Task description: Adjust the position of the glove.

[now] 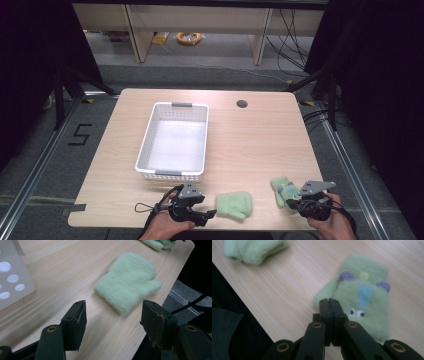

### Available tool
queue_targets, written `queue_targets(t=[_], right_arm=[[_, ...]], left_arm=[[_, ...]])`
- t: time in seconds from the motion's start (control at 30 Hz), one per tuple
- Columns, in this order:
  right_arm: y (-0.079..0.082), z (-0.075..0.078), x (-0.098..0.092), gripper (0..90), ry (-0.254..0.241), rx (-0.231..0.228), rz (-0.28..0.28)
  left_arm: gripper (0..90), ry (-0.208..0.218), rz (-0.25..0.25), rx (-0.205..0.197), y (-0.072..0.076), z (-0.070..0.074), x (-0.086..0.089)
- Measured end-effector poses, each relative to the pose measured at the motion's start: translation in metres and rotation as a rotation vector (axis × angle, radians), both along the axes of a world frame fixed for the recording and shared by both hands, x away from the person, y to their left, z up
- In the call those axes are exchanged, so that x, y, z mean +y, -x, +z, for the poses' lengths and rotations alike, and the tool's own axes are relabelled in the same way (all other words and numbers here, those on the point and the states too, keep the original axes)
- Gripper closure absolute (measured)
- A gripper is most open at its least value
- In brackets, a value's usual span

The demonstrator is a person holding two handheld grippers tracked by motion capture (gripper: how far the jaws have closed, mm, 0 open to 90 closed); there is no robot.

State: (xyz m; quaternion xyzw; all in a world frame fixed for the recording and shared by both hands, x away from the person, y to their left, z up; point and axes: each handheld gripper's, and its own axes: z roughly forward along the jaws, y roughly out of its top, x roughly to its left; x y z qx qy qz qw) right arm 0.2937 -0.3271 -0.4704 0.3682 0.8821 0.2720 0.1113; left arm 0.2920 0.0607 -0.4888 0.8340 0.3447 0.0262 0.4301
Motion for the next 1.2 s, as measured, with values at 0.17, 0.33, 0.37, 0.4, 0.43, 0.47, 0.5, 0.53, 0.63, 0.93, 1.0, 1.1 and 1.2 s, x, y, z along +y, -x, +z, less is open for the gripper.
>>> queue_targets(t=[0.17,0.33,0.37,0.4,0.43,0.47,0.5,0.53,0.63,0.93,1.0,1.1,1.2], right_arm=[[0.003,-0.001,-0.013,90.0,-0.018,0.011,-0.064],[0.005,-0.002,-0.022,90.0,-0.012,0.043,-0.167],[0.005,0.0,-0.023,90.0,-0.001,0.053,-0.174],[0.004,0.0,-0.024,90.0,0.017,0.038,-0.167],[0.003,0.001,-0.025,90.0,0.037,0.031,-0.169],[0.002,0.001,-0.025,90.0,0.051,0.014,-0.161],[0.002,0.002,-0.024,90.0,0.042,0.017,-0.179],[0.003,0.002,-0.02,89.1,0.004,0.016,-0.214],[-0.004,0.011,-0.022,80.2,0.042,-0.012,-0.168],[-0.032,0.007,-0.003,59.7,0.094,0.059,-0.202],[-0.037,0.003,-0.004,59.8,0.116,0.077,-0.186],[-0.042,-0.002,-0.004,58.5,0.102,0.105,-0.201],[-0.047,-0.006,-0.004,59.2,0.085,0.126,-0.206]], left_arm=[[36.8,-0.004,0.0,0.0,0.0,0.0,0.0],[36.8,-0.001,0.0,0.0,0.0,0.0,0.0],[36.8,-0.002,-0.001,0.0,0.0,0.0,0.0],[36.8,-0.003,-0.001,0.0,0.0,0.0,0.0],[36.8,-0.002,0.0,0.002,0.0,0.0,0.0],[36.8,-0.003,-0.002,0.002,0.0,0.0,0.0],[36.8,-0.007,0.002,0.005,0.0,-0.001,-0.001],[36.8,-0.004,0.009,0.013,0.0,-0.001,-0.001],[36.8,-0.005,0.005,0.012,0.0,-0.001,-0.001],[36.7,0.0,-0.001,0.008,0.0,0.0,0.0],[36.7,0.002,0.002,0.011,0.0,0.0,0.0],[36.7,0.001,-0.004,0.012,0.0,-0.001,0.0],[36.7,0.001,-0.003,0.011,0.0,-0.001,0.0]])
